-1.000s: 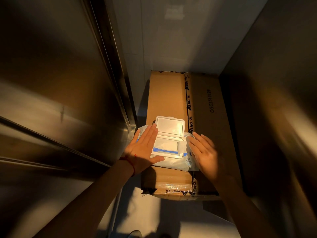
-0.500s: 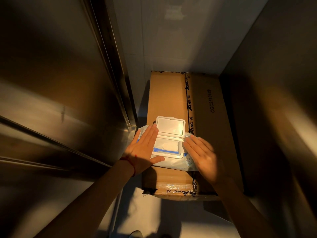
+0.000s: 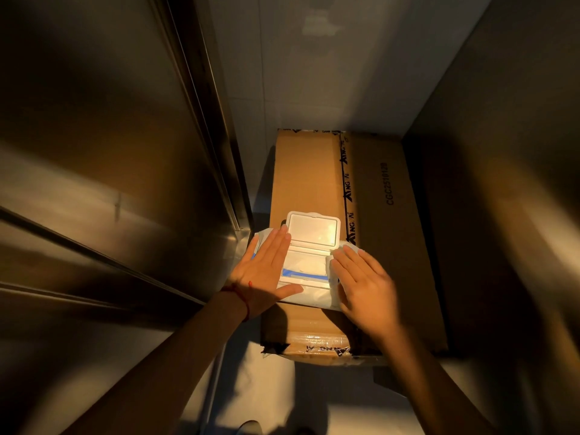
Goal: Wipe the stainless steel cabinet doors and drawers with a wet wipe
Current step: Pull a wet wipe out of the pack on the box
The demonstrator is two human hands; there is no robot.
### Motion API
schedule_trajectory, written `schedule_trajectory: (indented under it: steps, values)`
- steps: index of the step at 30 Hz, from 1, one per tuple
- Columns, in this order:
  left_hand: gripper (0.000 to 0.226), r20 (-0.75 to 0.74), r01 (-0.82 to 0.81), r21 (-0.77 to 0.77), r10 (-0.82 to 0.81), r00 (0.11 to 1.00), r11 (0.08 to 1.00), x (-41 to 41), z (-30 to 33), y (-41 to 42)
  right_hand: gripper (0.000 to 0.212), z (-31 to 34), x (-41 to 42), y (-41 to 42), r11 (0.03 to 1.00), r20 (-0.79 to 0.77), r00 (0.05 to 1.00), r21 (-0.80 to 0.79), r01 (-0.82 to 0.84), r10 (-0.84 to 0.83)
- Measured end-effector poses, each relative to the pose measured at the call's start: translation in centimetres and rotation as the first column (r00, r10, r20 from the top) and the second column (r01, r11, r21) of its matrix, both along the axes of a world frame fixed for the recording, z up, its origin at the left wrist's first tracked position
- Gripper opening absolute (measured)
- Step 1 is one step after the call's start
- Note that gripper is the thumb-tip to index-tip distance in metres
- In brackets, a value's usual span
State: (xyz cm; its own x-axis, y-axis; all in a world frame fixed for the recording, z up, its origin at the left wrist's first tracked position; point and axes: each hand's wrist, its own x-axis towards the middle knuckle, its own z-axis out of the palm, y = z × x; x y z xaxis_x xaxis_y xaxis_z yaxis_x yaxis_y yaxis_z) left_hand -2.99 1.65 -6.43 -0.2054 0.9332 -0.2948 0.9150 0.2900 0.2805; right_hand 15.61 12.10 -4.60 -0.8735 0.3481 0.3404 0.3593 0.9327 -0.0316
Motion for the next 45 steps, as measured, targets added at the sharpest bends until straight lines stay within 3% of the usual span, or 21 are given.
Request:
schedule_trajectory:
  steps: [4,8,14,32,40,43,45]
  values:
    - [0.093,-0.031,0.019,-0.009,-0.019,0.999,1.000,-0.1,-0.2,0.1,0.058,0.8,-0.5,-0.7,0.999,0.030,0.999,-0.034,0.030,-0.029]
    - [0.125,-0.003,0.034,-0.023,-0.034,0.999,0.999,0.0,0.0,0.1,0.061,1.4,-0.9,-1.1,0.998,0.041,0.998,-0.037,0.043,-0.041]
    - [0.090,-0.043,0.033,-0.005,-0.033,0.999,0.999,0.0,-0.4,0.1,0.062,2.0,-1.4,-1.6,0.998,0.011,0.999,-0.031,0.048,-0.048]
    - [0.083,-0.181,0.055,-0.024,-0.059,0.982,0.998,0.1,-1.0,0.0,0.056,2.8,-3.8,-4.2,0.998,-0.086,0.996,-0.066,0.006,-0.012]
    - [0.062,-0.143,0.080,0.021,-0.076,0.987,0.997,0.3,-0.9,-0.4,0.070,1.9,-5.6,-5.5,0.970,-0.101,0.995,-0.242,-0.018,-0.007]
    - [0.071,-0.078,-0.031,0.147,0.043,0.996,0.989,0.5,-0.5,-0.5,0.074,1.6,-5.9,-5.5,0.951,-0.075,0.997,-0.309,-0.001,-0.024]
    - [0.075,-0.102,0.021,0.098,-0.011,0.995,0.995,0.3,-0.6,-0.4,0.077,1.3,-5.9,-5.5,0.949,-0.056,0.998,-0.316,0.017,-0.036]
